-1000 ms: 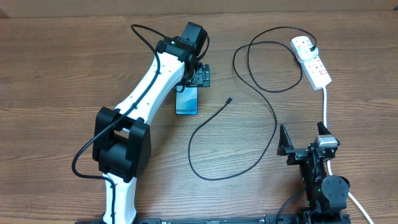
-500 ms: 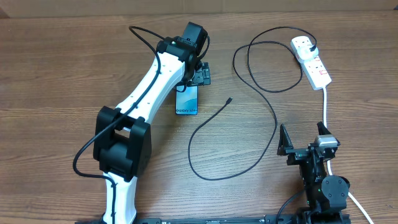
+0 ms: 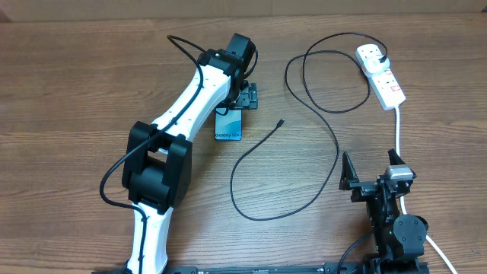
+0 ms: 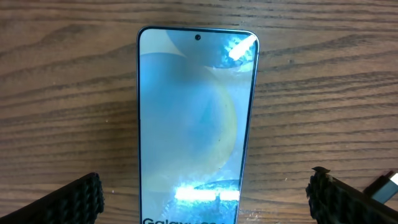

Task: Plug charger to phone and switch on socket
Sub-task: 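Lower the left gripper down onto the phone's top end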

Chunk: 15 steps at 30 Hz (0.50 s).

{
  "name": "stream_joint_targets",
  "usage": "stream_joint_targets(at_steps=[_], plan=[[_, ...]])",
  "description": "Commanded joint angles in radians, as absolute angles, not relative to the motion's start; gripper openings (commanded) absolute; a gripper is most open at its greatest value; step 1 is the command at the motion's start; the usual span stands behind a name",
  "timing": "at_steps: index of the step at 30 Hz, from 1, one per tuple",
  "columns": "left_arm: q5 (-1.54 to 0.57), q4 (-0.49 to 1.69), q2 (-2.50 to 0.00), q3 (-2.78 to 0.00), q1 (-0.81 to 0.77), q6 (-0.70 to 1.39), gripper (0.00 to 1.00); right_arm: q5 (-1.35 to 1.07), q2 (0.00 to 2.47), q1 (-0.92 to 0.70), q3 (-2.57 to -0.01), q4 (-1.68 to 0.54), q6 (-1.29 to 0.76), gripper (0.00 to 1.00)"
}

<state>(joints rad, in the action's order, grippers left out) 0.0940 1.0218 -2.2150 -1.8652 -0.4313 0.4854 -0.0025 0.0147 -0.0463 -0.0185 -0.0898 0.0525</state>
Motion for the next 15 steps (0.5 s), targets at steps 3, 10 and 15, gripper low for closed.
stream_joint_targets(at_steps=[3,10,15], plan=[[0.091,1.018,-2.283,-1.887,-0.425,0.452,1.0,-0.002,0.007,-0.051,-0.008,-0.084,0.054,1.0],[0.076,1.02,-2.323,-1.887,-0.424,0.452,1.0,-0.002,0.007,-0.05,-0.008,-0.084,0.054,1.0],[0.058,1.019,-2.325,-1.887,-0.424,0.439,1.0,-0.002,0.007,-0.051,-0.008,-0.084,0.054,1.0]])
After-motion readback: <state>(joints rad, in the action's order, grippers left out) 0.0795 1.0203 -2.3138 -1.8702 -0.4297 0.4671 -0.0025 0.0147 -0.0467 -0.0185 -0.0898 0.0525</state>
